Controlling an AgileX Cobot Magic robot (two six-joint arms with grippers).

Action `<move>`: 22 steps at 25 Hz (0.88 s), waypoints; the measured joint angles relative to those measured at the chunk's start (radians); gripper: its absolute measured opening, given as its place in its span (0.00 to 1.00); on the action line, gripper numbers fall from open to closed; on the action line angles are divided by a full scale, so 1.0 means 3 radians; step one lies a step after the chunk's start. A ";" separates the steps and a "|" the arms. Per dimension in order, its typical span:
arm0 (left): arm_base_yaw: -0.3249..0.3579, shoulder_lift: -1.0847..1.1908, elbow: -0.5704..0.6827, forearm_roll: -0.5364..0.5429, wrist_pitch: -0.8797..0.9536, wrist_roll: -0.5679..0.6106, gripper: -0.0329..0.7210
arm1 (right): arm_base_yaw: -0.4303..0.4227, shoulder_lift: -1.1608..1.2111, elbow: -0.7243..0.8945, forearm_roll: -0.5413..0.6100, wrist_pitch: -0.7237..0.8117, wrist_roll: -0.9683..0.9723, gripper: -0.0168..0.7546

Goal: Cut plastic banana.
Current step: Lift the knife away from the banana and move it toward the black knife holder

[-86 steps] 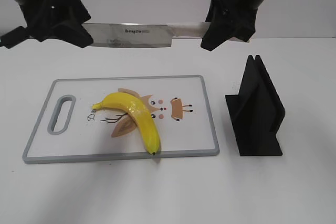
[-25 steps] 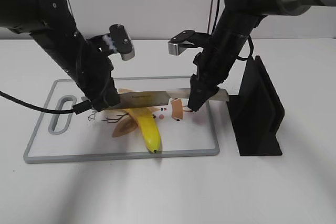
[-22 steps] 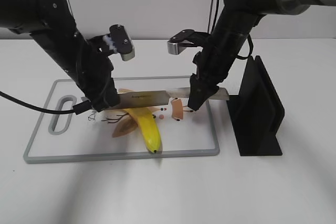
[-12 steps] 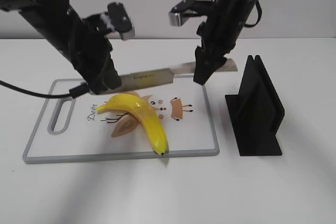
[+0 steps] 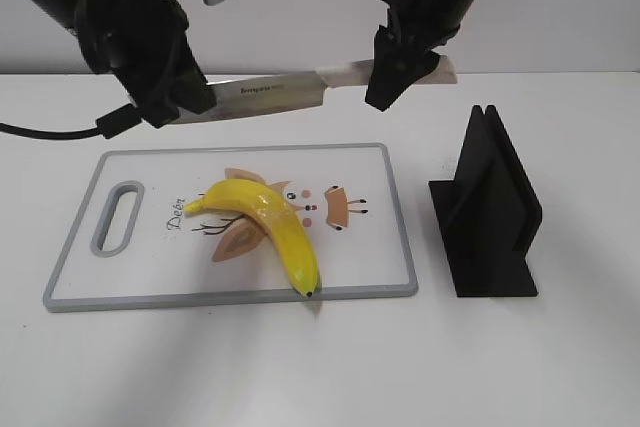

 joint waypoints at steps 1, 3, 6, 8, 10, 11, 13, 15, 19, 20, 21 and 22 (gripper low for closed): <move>0.0000 0.0000 0.0000 0.0000 -0.0004 -0.0014 0.09 | 0.0000 0.0000 0.0000 0.0000 0.0000 -0.0013 0.44; 0.0000 0.0000 0.0000 -0.0003 -0.0022 -0.0030 0.27 | 0.0000 0.0000 0.0000 0.0000 0.0000 -0.0035 0.43; 0.0000 0.0000 0.0000 -0.0015 -0.0123 -0.0038 0.62 | 0.0000 0.0000 0.0000 0.0004 0.0000 -0.0091 0.38; 0.0000 -0.0003 0.0000 -0.0015 -0.0258 -0.0040 0.79 | 0.0000 0.0000 0.0000 -0.0007 0.0000 -0.0139 0.33; 0.0000 -0.0021 0.0000 -0.0018 -0.0413 -0.0048 0.86 | 0.0000 0.0000 0.0000 -0.0006 -0.0004 -0.0159 0.22; 0.0004 -0.0044 0.0003 -0.0018 -0.0493 -0.0050 0.87 | -0.0003 -0.0003 0.0000 -0.0058 -0.0044 -0.0135 0.24; 0.0031 -0.0107 0.0003 -0.0023 -0.0709 -0.0052 0.89 | -0.0021 -0.0012 0.0000 -0.0069 -0.0049 -0.0171 0.24; 0.0079 -0.0181 0.0003 -0.0026 -0.0953 -0.0083 0.89 | -0.0025 -0.0049 0.0000 -0.0080 -0.0049 -0.0203 0.24; 0.0220 -0.0395 0.0003 -0.0034 -0.1233 -0.0310 0.89 | -0.0025 -0.0184 0.0000 -0.0080 -0.0049 -0.0167 0.24; 0.0264 -0.0460 0.0003 -0.0034 -0.1233 -0.0443 0.89 | -0.0022 -0.0226 0.0000 -0.0080 -0.0049 -0.0106 0.24; 0.0313 -0.0525 0.0003 -0.0036 -0.1208 -0.0605 0.88 | -0.0022 -0.0264 0.0000 -0.0080 -0.0047 -0.0046 0.24; 0.0360 -0.0580 0.0003 -0.0036 -0.1148 -0.0778 0.88 | -0.0022 -0.0308 0.0000 -0.0084 -0.0047 0.0042 0.24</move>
